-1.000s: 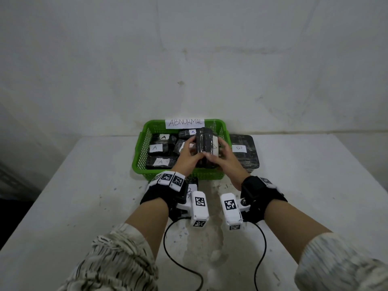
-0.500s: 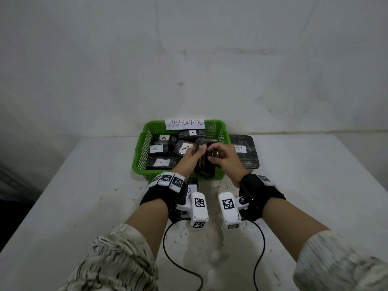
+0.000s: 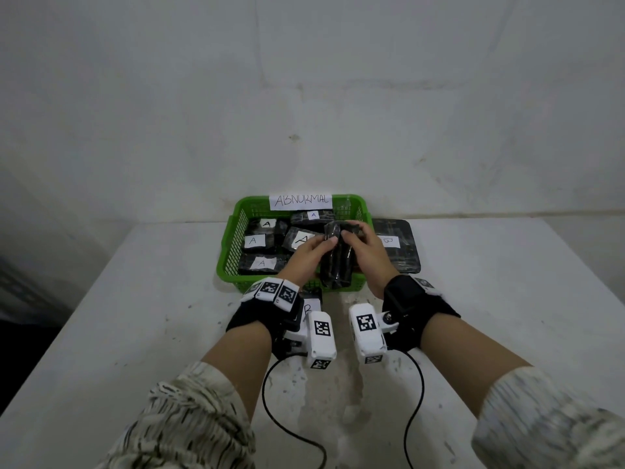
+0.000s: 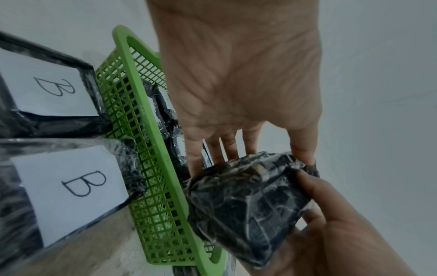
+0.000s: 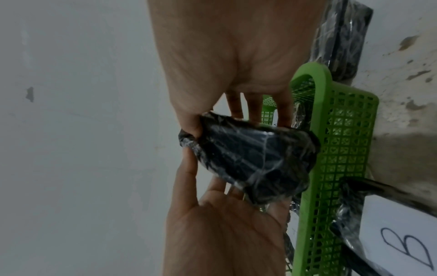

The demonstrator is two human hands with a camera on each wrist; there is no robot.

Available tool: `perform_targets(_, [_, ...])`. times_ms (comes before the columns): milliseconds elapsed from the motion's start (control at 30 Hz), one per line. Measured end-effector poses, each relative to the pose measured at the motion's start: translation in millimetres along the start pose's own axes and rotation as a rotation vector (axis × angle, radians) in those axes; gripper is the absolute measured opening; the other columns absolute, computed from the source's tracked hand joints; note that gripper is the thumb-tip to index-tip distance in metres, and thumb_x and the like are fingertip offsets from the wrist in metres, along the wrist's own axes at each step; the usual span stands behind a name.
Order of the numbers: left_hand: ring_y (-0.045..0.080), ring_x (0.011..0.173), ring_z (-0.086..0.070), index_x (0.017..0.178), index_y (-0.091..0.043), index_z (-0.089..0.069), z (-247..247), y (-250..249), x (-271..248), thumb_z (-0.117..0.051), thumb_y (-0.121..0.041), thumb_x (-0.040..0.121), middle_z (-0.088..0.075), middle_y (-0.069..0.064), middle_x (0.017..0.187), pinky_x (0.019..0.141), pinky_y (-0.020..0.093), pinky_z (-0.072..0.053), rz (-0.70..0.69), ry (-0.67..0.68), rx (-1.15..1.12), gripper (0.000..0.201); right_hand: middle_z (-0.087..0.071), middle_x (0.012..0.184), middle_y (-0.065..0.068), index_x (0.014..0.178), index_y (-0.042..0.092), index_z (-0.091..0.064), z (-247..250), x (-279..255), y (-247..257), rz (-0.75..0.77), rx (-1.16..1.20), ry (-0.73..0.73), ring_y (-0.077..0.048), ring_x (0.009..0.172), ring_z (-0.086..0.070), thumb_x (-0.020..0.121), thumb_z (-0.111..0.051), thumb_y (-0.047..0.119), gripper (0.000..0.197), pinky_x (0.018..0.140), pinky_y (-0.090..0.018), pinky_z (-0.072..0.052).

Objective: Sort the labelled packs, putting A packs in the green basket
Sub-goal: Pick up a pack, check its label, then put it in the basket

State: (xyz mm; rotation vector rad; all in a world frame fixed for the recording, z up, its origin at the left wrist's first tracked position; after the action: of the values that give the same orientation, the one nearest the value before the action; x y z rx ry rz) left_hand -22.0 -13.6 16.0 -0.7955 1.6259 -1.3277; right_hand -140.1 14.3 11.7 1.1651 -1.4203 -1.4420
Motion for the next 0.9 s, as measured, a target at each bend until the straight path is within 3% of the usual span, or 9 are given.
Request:
perform_targets(167, [0.024, 0.107, -0.06, 0.124, -0.01, -0.053, 5.3, -1.0, 3.7, -0.059, -0.017, 0.091, -0.061, 0.009, 0.111, 0.1, 0.045, -0.046, -0.043, -0.087, 0.106, 0.035, -0.059, 0.123, -0.011, 0.122, 0.022, -0.057, 2.1, 0.1, -0.4, 0.002, 0.011, 0.004, -0.024, 0.109, -0.062, 0.095, -0.057, 0.02, 0.027, 0.088, -0.036, -0.054])
perform_targets(267, [0.024, 0.103, -0.06, 0.122, -0.01, -0.055, 10.0, -3.8, 6.1, -0.056, -0.017, 0.092, -0.062, 0.009, 0.111, 0.097, 0.045, -0.047, -0.084, -0.157, 0.161, 0.031, -0.058, 0.126, -0.006, 0.138, 0.027, -0.045, 0.6, -1.0, -0.9, -0.058, 0.025, 0.09, -0.018, 0.109, -0.061, 0.093, -0.059, 0.017, 0.048, 0.091, -0.036, -0.051])
perform_targets(333, [0.026, 0.104, -0.061, 0.123, -0.011, -0.055, 14.1, -4.2, 7.4, -0.056, -0.021, 0.092, -0.063, 0.012, 0.115, 0.096, 0.044, -0.048, -0.1, -0.202, 0.185, 0.032, -0.061, 0.124, -0.008, 0.143, 0.029, -0.036, -2.6, -3.2, -3.3, -0.094, 0.016, 0.149, -0.017, 0.104, -0.063, 0.091, -0.059, 0.011, 0.06, 0.085, -0.034, -0.053])
perform_targets(400, [0.025, 0.104, -0.062, 0.126, -0.012, -0.053, 13.2, -3.5, 7.4, -0.057, -0.024, 0.091, -0.063, 0.011, 0.116, 0.096, 0.044, -0.049, -0.083, -0.183, 0.173, 0.037, -0.064, 0.117, -0.009, 0.144, 0.026, -0.033, -3.6, -5.9, -5.6, -0.097, -0.006, 0.146, -0.016, 0.095, -0.065, 0.091, -0.057, 0.006, 0.062, 0.076, -0.029, -0.054])
perform_targets(533, [0.019, 0.101, -0.058, 0.134, -0.013, -0.045, 6.1, -3.5, 3.1, -0.056, -0.01, 0.091, -0.058, 0.005, 0.109, 0.094, 0.037, -0.048, -0.045, -0.09, 0.13, 0.044, -0.064, 0.112, 0.0, 0.148, 0.021, -0.03, -3.9, -9.4, -7.3, -0.074, -0.001, 0.11, -0.006, 0.092, -0.066, 0.094, -0.053, 0.007, 0.06, 0.077, -0.023, -0.056])
perform_targets(633, [0.019, 0.099, -0.057, 0.134, -0.011, -0.045, 13.6, -4.1, 4.5, -0.057, -0.005, 0.089, -0.059, 0.011, 0.113, 0.088, 0.033, -0.049, -0.093, -0.147, 0.192, 0.047, -0.061, 0.122, -0.004, 0.15, 0.026, -0.024, -4.8, -12.5, -4.2, -0.071, -0.028, 0.161, -0.01, 0.098, -0.063, 0.093, -0.056, 0.007, 0.069, 0.087, -0.031, -0.054])
perform_targets(700, [0.021, 0.1, -0.058, 0.132, -0.012, -0.047, 18.4, -4.6, 5.0, -0.056, -0.006, 0.089, -0.059, 0.013, 0.119, 0.085, 0.032, -0.049, -0.112, -0.191, 0.193, 0.044, -0.064, 0.116, -0.004, 0.151, 0.03, -0.022, -6.8, -14.5, -2.9, -0.095, -0.015, 0.23, -0.016, 0.099, -0.064, 0.09, -0.059, 0.004, 0.076, 0.092, -0.04, -0.053])
perform_targets(800, [0.028, 0.109, -0.057, 0.131, -0.02, -0.042, 20.3, -4.3, 4.5, -0.058, -0.011, 0.09, -0.056, 0.017, 0.123, 0.089, 0.04, -0.051, -0.139, -0.195, 0.14, 0.045, -0.064, 0.116, -0.004, 0.15, 0.031, -0.025, -8.3, -15.5, 0.6, -0.114, 0.024, 0.235, -0.019, 0.102, -0.064, 0.09, -0.062, 0.008, 0.074, 0.083, -0.039, -0.056])
perform_targets(900, [0.025, 0.114, -0.053, 0.123, -0.037, -0.044, 18.8, -6.0, -0.9, -0.057, -0.026, 0.092, -0.053, 0.008, 0.118, 0.093, 0.048, -0.049, -0.188, -0.157, 0.077, 0.035, -0.056, 0.122, 0.001, 0.147, 0.042, -0.027, -4.7, -15.4, 7.2, -0.081, 0.107, 0.16, -0.015, 0.103, -0.062, 0.094, -0.059, 0.023, 0.064, 0.067, -0.034, -0.057])
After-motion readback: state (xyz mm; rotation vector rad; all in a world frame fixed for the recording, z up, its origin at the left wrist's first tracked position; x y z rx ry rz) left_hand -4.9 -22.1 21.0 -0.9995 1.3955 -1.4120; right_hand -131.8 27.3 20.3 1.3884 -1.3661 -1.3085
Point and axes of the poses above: each hand's wrist, its own x-axis towards the middle knuckle, its own z-axis out of the back of the hand, y = z × x, the point moved 4 cm from there along x, towards the middle knuckle
